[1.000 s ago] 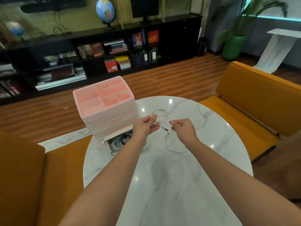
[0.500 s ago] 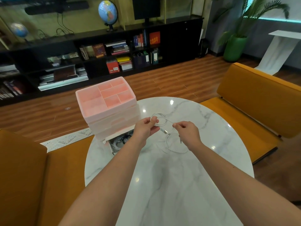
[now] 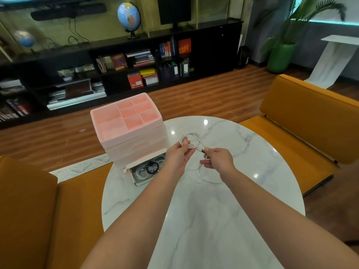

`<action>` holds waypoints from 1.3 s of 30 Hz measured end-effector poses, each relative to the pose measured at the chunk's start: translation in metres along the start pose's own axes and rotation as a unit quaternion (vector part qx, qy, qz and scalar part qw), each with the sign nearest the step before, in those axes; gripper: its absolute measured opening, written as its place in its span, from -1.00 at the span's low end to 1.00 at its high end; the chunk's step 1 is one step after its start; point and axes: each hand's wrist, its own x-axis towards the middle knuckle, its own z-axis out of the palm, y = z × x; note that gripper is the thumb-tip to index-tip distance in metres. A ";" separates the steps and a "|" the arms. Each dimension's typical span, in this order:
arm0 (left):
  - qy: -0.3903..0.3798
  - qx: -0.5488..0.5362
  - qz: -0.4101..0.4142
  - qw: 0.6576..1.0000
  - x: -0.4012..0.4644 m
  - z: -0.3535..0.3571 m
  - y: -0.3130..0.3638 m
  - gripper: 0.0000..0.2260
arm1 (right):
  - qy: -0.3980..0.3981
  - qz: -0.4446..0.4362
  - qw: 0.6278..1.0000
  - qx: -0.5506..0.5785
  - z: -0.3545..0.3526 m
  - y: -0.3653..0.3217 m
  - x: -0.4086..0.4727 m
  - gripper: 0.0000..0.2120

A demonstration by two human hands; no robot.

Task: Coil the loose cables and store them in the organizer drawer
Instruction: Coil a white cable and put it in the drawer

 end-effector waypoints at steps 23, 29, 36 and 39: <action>0.047 0.050 0.014 0.998 -0.007 0.011 -0.014 -0.60 | 0.049 0.038 0.990 0.128 0.006 0.001 -0.004 -0.72; 0.008 0.196 0.057 0.979 -0.010 0.012 -0.017 -0.55 | 0.036 0.035 0.970 0.237 0.009 0.009 -0.003 -0.76; 0.007 0.273 0.064 0.960 -0.004 0.014 -0.017 -0.64 | -0.029 0.022 0.966 0.254 0.007 -0.004 -0.002 -0.74; -0.028 0.285 0.058 0.956 -0.009 0.017 -0.019 -0.78 | -0.005 0.027 0.977 0.212 0.009 -0.008 -0.003 -0.74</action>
